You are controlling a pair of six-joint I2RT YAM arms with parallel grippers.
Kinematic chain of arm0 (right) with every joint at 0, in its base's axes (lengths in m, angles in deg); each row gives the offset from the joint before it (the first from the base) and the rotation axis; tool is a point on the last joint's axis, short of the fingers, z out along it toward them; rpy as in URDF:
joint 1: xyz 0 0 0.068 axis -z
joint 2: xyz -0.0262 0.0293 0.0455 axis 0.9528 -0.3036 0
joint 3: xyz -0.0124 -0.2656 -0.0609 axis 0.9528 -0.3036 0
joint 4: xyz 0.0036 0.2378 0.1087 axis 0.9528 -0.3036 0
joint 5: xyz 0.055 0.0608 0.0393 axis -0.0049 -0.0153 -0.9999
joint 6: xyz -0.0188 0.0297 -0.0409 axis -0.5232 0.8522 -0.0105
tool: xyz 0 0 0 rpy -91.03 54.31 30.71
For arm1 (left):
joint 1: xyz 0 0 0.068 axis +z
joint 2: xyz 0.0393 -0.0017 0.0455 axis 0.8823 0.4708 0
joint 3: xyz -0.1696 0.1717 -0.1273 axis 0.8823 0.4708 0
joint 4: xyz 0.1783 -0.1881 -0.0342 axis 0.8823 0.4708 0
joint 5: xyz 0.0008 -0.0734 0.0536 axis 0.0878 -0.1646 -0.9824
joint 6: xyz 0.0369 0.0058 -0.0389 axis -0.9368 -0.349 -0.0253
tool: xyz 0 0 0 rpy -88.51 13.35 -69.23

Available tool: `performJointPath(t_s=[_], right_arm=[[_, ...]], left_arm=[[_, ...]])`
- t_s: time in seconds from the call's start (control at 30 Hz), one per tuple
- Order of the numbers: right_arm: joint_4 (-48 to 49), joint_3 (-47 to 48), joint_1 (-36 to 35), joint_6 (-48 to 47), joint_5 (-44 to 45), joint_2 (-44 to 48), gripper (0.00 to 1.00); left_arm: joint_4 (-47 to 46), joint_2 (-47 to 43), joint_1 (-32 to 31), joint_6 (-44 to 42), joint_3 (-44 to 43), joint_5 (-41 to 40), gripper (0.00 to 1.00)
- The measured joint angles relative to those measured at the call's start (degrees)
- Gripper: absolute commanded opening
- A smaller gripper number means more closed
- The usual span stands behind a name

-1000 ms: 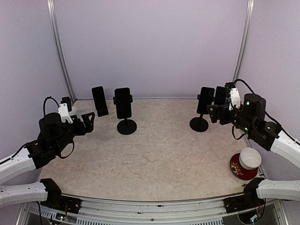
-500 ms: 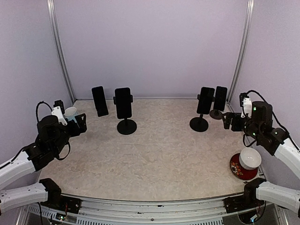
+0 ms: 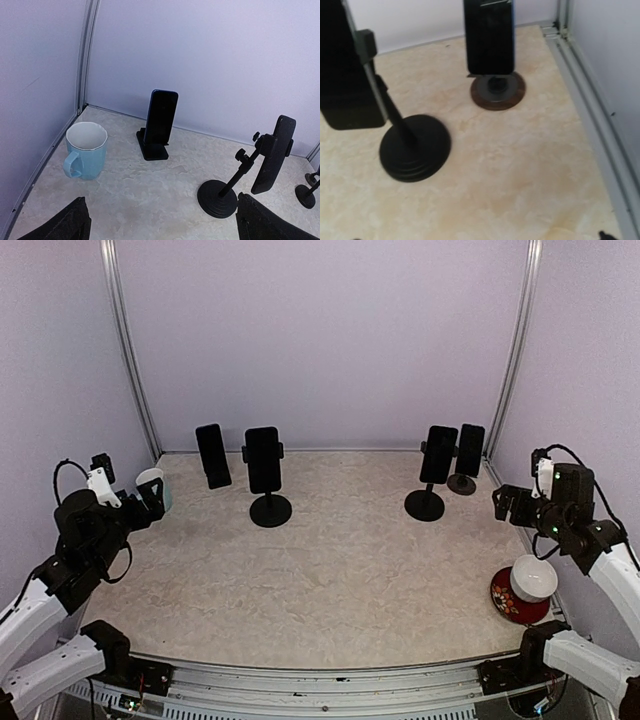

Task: Place the phone on the phone stand
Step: Reset both arms

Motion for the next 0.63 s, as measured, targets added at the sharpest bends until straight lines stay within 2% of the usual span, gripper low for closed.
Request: performJointPath(t_s=[0.37,0.63], right_arm=[[0.0,-0.4,0.0,-3.7,-0.2,5.3,1.0],[0.5,-1.6,0.0,-4.8,-2.0,5.6,1.0]], left_arm=[[1.6,2.4,1.4,-0.7,0.0,4.1,0.99],[2.2,-0.5,1.4,-0.7,1.1,4.5,0.99]])
